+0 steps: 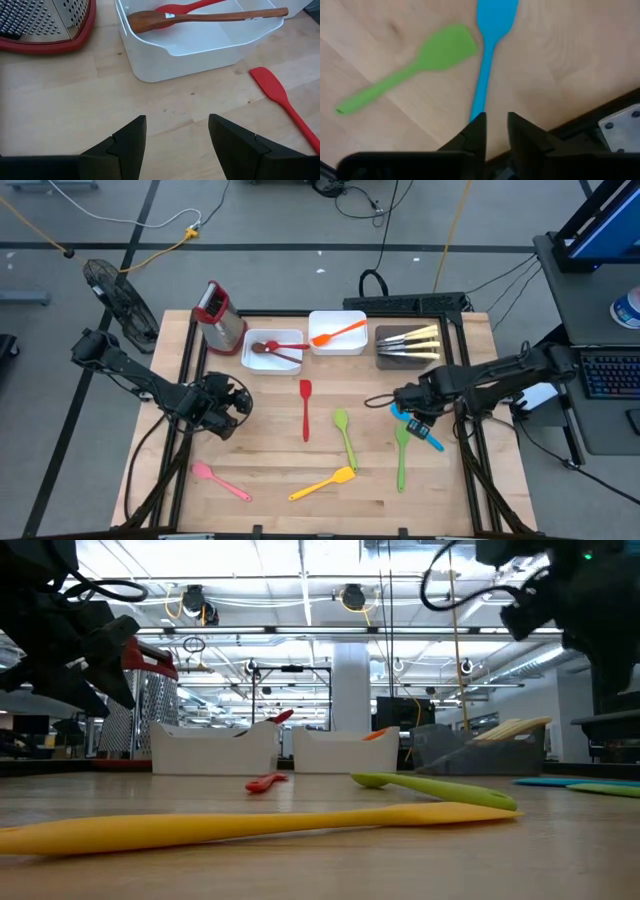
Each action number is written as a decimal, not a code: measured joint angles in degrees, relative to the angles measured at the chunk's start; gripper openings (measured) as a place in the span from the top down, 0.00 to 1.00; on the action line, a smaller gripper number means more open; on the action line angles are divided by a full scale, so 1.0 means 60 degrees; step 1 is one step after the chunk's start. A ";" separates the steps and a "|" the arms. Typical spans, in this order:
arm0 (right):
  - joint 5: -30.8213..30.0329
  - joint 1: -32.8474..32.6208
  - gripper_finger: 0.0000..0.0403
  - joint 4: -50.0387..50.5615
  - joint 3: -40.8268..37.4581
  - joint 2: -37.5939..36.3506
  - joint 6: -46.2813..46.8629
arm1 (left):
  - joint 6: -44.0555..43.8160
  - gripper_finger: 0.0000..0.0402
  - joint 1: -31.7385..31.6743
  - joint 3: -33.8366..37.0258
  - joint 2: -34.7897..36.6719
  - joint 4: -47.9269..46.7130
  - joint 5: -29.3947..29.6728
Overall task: Pick & Place Kitchen Items
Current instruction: Put the blue spatula into the right white bin
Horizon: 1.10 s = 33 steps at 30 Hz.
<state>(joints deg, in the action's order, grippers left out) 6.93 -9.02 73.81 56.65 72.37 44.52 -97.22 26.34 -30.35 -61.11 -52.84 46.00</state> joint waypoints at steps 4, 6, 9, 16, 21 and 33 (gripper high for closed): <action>0.0484 -0.0192 0.69 -0.0494 -0.0559 -0.0067 -0.0019 | -0.0020 0.45 -0.0002 0.0002 0.0000 0.0000 0.0001; 0.0615 -0.0288 0.62 -0.0766 -0.0749 -0.0064 -0.0063 | -0.0020 0.45 -0.0002 0.0003 0.0000 0.0000 0.0004; 0.0597 -0.0391 0.53 -0.1205 -0.0985 -0.0064 -0.0064 | -0.0020 0.46 0.0001 0.0003 -0.0002 0.0000 0.0006; -0.0023 -0.0397 0.38 -0.1778 -0.1349 -0.0061 0.0037 | -0.0020 0.46 0.0000 0.0003 0.0002 0.0000 0.0025; -0.0403 -0.0393 0.37 -0.2194 -0.1725 -0.0064 0.0079 | -0.0017 0.45 -0.0001 0.0001 -0.0001 0.0000 0.0029; -0.0442 -0.0391 0.42 -0.3643 -0.2727 0.0260 0.0165 | -0.0017 0.46 -0.0002 0.0003 -0.0002 0.0000 0.0033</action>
<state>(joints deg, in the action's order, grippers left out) 4.28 -11.36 51.95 40.29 73.93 45.51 -97.32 26.33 -30.33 -61.12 -52.84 46.19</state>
